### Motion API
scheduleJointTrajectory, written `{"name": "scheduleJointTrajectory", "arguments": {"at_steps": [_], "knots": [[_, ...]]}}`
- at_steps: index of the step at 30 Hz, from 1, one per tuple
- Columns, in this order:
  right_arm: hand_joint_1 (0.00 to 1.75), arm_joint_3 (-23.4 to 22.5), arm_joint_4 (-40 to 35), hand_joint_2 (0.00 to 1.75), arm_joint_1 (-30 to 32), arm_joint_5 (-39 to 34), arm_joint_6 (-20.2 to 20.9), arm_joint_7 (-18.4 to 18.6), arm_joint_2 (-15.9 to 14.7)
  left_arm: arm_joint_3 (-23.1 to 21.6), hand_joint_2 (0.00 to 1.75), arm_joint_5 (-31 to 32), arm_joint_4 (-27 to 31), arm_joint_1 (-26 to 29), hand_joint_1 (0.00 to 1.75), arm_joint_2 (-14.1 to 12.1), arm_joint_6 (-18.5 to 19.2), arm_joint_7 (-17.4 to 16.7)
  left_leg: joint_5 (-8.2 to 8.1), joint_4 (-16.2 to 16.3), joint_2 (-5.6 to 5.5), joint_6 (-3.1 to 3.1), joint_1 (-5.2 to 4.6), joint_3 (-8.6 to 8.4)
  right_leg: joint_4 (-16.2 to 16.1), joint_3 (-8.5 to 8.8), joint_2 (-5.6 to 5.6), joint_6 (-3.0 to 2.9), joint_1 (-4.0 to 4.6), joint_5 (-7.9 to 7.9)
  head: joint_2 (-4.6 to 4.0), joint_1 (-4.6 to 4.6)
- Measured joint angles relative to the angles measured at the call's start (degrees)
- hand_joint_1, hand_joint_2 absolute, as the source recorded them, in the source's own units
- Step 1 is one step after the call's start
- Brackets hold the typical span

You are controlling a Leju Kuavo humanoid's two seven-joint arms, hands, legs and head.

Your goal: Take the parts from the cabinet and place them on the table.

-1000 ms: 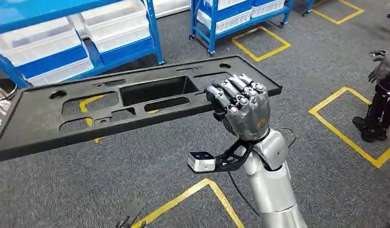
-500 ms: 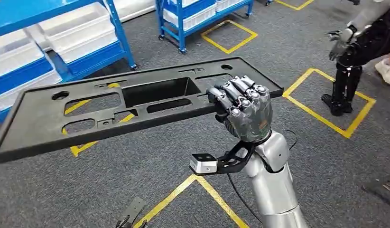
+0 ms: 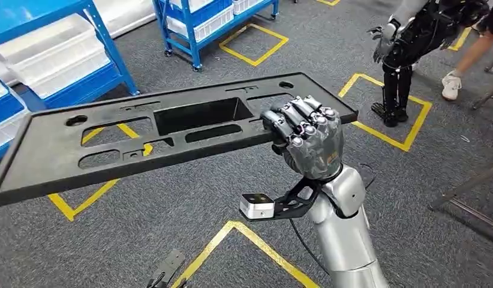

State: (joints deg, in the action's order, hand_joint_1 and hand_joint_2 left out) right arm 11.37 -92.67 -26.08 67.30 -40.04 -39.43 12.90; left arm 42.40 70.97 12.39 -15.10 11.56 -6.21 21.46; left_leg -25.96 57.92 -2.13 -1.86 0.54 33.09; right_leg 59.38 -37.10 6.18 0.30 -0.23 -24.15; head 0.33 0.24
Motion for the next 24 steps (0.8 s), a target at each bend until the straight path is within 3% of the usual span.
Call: {"name": "scheduleJointTrajectory", "arguments": {"at_steps": [1,2,4,5,6,7,9,10,11,12,15,17,18,20,21,22,23,24], "knots": [[1.75,0.0,0.0,1.75,0.0,0.0,0.0,0.0,0.0,0.0,1.75,0.0,0.0,-0.1,0.0,0.0,0.0,0.0,0.39,-0.5,0.82,-0.25,0.02,-0.24,0.8,-0.19,-2.42,0.07,-0.02,-0.91,0.0,0.0],[1.75,0.0,0.0,1.75,-0.2,0.0,0.0,0.0,0.0,0.0,1.75,0.0,0.0,-0.2,0.0,0.0,0.0,0.1,0.51,-0.7,1.25,-0.58,0.0,-0.22,3.2,-1.29,-4.3,0.27,0.07,-2.94,0.0,0.02],[1.75,0.0,0.0,1.75,-0.1,-0.1,0.0,0.0,-0.1,0.0,1.75,-0.1,0.0,0.0,0.0,0.1,0.0,0.2,0.52,-0.7,2.48,-0.6,-0.07,-0.06,11.5,-4.97,-5.4,0.69,-0.19,-7.15,0.0,0.0],[1.75,0.0,0.0,1.75,0.0,-0.2,0.0,0.0,-0.2,0.0,1.75,-0.2,0.0,0.1,0.0,0.0,0.0,0.2,0.52,-0.7,3.15,-0.59,-0.07,0.06,15.1,-6.61,-5.55,0.92,-0.35,-8.32,0.0,0.04],[1.75,0.0,0.0,1.75,0.1,-0.2,0.0,0.0,-0.2,0.0,1.75,-0.2,0.0,0.2,0.0,0.0,0.0,0.2,0.51,-0.6,3.78,-0.58,-0.06,0.13,16.3,-7.08,-5.65,1.12,-0.55,-8.1,0.0,0.0],[1.75,0.0,0.0,1.75,0.2,-0.2,0.0,0.0,-0.3,0.0,1.75,-0.2,0.0,0.1,0.0,0.1,0.0,0.2,0.47,-0.5,4.35,-0.53,-0.03,0.15,14.8,-6.19,-5.88,1.29,-0.7,-6.74,0.0,0.02],[1.75,0.0,0.0,1.75,0.2,-0.2,0.0,0.0,-0.3,0.0,1.75,-0.4,0.0,0.1,0.0,0.2,0.0,0.2,0.14,-0.2,5.39,-0.17,0.1,0.1,6.1,-1.33,-7.01,1.41,-0.86,-2.33,0.0,0.02],[1.75,0.0,-0.2,1.75,0.2,-0.2,0.0,0.0,-0.3,0.0,1.75,-0.4,0.0,0.1,0.0,0.2,0.0,0.2,-0.17,0.2,5.83,0.16,0.02,0.09,1.2,1.3,-9.21,1.31,-0.81,-1.06,0.0,0.04],[1.75,0.0,-0.2,1.75,0.1,-0.2,0.0,0.0,-0.3,0.0,1.75,-0.5,0.0,0.1,0.0,0.2,0.0,0.2,-0.43,0.6,6.1,0.54,-0.47,0.39,0.3,1.59,-10.43,1.01,0.06,-1.88,0.0,0.04],[1.75,0.0,-0.2,1.75,0.1,-0.2,0.0,0.0,-0.2,0.0,1.75,-0.6,0.0,0.1,0.0,0.2,-0.1,0.2,-0.48,0.7,6.5,0.73,-0.46,0.37,0.4,1.35,-9.48,0.36,-0.23,-1.64,0.0,-0.07],[1.75,0.0,-0.2,1.75,0.2,-0.2,0.0,0.0,-0.3,0.0,1.75,-0.7,0.0,0.0,0.0,0.2,-0.2,0.2,-0.65,0.7,8.06,1.51,-0.35,0.1,0.2,1.04,-7.89,-0.58,-0.04,-1.39,0.0,0.0],[1.75,0.0,-0.4,1.75,0.1,-0.2,0.0,0.0,-0.3,0.0,1.75,-0.7,0.0,-0.1,0.0,0.2,-0.2,0.2,-3.1,3.3,4.62,2.14,0.09,1.11,-0.1,1.27,-7.06,-1.21,-0.5,-1.13,0.0,-0.02],[1.75,0.0,-0.4,1.75,0.1,-0.2,0.0,0.0,-0.3,0.0,1.75,-0.7,0.0,-0.1,0.0,0.2,-0.2,0.2,-5.42,7.3,3.53,2.26,0.12,2.9,-0.1,1.21,-6.7,-1.56,-0.5,-1.06,0.0,-0.02],[1.75,0.0,-0.3,1.75,0.2,-0.2,0.0,0.0,-0.3,0.0,1.75,-0.7,0.0,0.2,0.0,0.2,-0.2,0.2,-8.74,15.8,2.82,2.44,0.13,6.89,0.0,1.12,-5.5,-1.7,-0.38,-1.0,0.0,0.0],[1.75,0.0,-0.3,1.75,0.3,-0.2,0.0,0.0,-0.3,0.0,1.75,-0.7,0.0,0.3,0.0,0.2,-0.2,0.2,-8.87,17.9,2.73,2.39,0.13,8.01,0.0,1.07,-4.86,-1.7,-0.32,-1.0,0.0,-0.02],[1.75,0.0,-0.3,1.75,0.3,-0.2,0.0,0.0,-0.3,0.0,1.75,-0.7,0.0,0.3,0.0,0.2,-0.2,0.2,-7.63,17.2,2.71,2.25,0.13,7.82,0.1,1.09,-4.21,-1.7,-0.3,-1.0,0.0,-0.02],[1.75,0.0,-0.3,1.75,0.3,-0.2,0.0,0.0,-0.3,0.0,1.75,-0.7,0.0,0.3,0.0,0.2,-0.2,0.2,-5.36,14.1,2.65,2.04,0.13,6.42,0.2,1.1,-3.57,-1.7,-0.3,-1.0,0.0,-0.02],[1.75,0.0,-0.3,1.75,0.3,-0.2,0.0,0.0,-0.3,0.0,1.75,-0.7,0.0,0.2,0.0,0.2,-0.2,0.2,-2.47,9.0,2.3,1.72,0.13,4.01,0.3,1.13,-2.89,-1.69,-0.29,-1.0,0.0,-0.02]]}}
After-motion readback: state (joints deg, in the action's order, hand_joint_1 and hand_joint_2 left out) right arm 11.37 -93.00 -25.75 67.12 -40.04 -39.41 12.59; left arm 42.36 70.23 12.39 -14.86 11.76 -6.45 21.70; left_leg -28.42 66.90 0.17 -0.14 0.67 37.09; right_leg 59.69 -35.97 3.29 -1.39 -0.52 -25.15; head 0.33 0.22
